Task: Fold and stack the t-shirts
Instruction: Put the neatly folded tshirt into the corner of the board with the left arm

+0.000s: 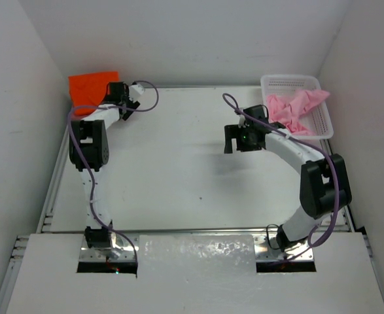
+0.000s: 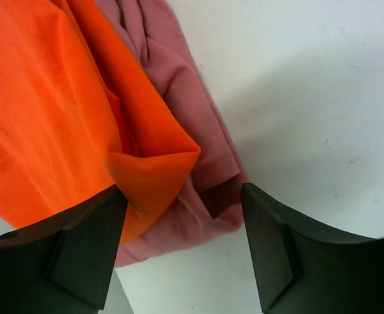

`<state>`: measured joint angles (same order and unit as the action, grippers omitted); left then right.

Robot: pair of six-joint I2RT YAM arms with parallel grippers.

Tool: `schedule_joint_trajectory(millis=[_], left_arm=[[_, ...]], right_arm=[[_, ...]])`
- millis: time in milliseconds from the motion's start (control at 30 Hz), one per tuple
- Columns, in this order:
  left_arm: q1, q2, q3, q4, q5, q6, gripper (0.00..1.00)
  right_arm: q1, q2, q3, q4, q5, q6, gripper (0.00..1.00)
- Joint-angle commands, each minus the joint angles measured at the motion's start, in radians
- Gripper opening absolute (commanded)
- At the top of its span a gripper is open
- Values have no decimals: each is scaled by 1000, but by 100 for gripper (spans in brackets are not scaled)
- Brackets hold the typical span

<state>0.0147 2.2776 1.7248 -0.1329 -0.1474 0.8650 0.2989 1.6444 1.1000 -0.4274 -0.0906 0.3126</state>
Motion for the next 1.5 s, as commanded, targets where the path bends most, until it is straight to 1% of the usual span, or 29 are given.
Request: schedule_joint_trajectory(millis=[0,33,67,133,167,200,300,367,467,500,567,600,633,667,700,767,833,867,1000,1033,1133,1233,1300,1333,1400,1433,1467], left_arm=[[-4,23,64,50,5,-30,67],[-4,28,67,65,-6,-32,64],[-4,31,71,103,-15,-46,57],[-4,37,94,115,-20,-72,54],[-4,43,102,116,-15,-78,53],[-4,43,111,159,-17,-86,53],[-4,42,105,182,-11,-107,52],[-4,48,104,191,-20,-109,49],[-4,54,105,196,-24,-104,36],[-2,56,105,190,-26,-98,29],[-1,65,111,179,-24,-96,27],[1,66,111,170,-21,-98,18],[2,65,111,167,-12,-98,13],[2,59,107,159,-6,-93,2],[2,59,102,154,-6,-87,0],[2,22,79,135,37,-42,0],[7,-32,53,76,94,11,0],[13,-47,55,28,112,47,0],[65,-84,114,-131,230,107,0],[70,-90,116,-166,235,120,0],[73,-109,79,-194,233,175,0],[71,-109,50,-198,236,186,0],[71,-113,38,-174,213,177,0],[74,-115,38,-157,207,178,0],[71,-110,54,-181,229,209,1],[71,-104,62,-244,252,247,22],[70,-93,71,-273,282,256,43]], right_arm=[[6,9,52,10,-14,-15,88],[8,8,54,7,-12,-17,88],[8,8,55,3,-14,-18,88],[8,8,55,-1,-11,-18,88],[8,9,54,-1,-11,-18,88],[8,9,54,-1,-9,-15,88],[8,11,54,1,-12,-13,88],[8,15,58,-2,-12,-15,88],[8,22,64,-8,-12,-17,88],[8,23,67,-10,-12,-18,88],[8,25,70,-13,-12,-18,88],[8,25,70,-13,-14,-18,88],[6,25,72,-14,-12,-18,88],[8,26,75,-16,-12,-18,88],[8,26,77,-19,-11,-18,88],[8,26,83,-27,-9,-21,88],[8,25,86,-31,-9,-21,88],[8,23,86,-33,-8,-23,88],[8,25,84,-25,-9,-17,88],[6,26,80,-19,-11,-15,88],[8,29,77,-7,-20,-7,88],[8,31,81,-8,-24,-6,88],[8,31,83,-14,-23,-7,88],[8,29,84,-17,-23,-9,88],[6,28,84,-19,-20,-10,88],[8,26,83,-19,-18,-9,88],[8,28,83,-19,-18,-10,88]])
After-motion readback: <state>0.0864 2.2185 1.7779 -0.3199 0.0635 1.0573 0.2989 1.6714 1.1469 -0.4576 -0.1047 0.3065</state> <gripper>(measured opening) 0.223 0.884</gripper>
